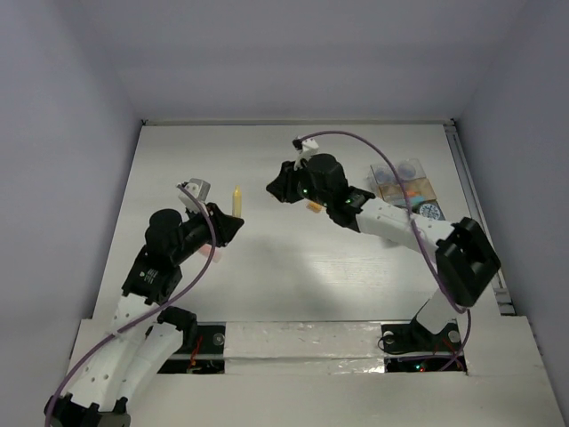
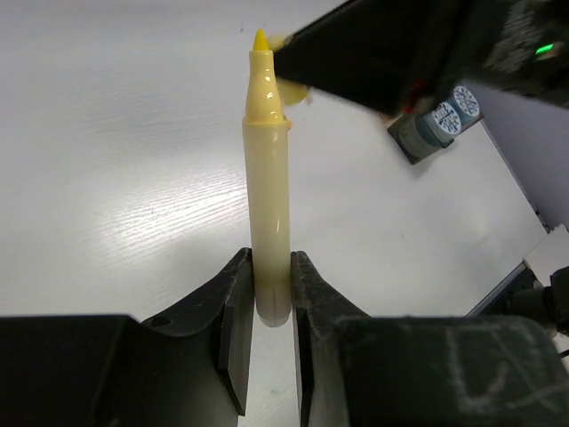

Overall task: Sort the stationery into containers
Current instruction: Close the pen cap on the pen.

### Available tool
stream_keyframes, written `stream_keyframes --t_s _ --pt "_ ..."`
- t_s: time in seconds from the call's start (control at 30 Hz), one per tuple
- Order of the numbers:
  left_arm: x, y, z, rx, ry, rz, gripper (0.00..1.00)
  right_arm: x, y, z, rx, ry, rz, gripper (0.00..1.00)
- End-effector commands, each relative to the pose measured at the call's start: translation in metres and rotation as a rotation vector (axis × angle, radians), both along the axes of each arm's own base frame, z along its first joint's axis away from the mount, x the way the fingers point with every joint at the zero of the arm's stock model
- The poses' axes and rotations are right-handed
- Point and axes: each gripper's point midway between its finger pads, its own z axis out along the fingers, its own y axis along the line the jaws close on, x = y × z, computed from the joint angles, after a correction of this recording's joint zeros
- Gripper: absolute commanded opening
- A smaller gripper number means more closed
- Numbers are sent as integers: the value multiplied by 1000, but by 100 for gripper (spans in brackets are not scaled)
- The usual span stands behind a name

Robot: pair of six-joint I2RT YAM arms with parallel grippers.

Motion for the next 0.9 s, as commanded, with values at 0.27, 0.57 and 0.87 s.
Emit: stream_keyframes --t_s 0.27,0.57,0.87 --pt "11 -2 8 8 -12 3 0 -19 15 155 635 -76 -139 0" --pt "10 -2 9 8 -19 0 0 -23 45 166 664 -77 -125 0" --pt "9 -4 9 5 -17 -14 0 -13 54 160 620 -84 -138 0"
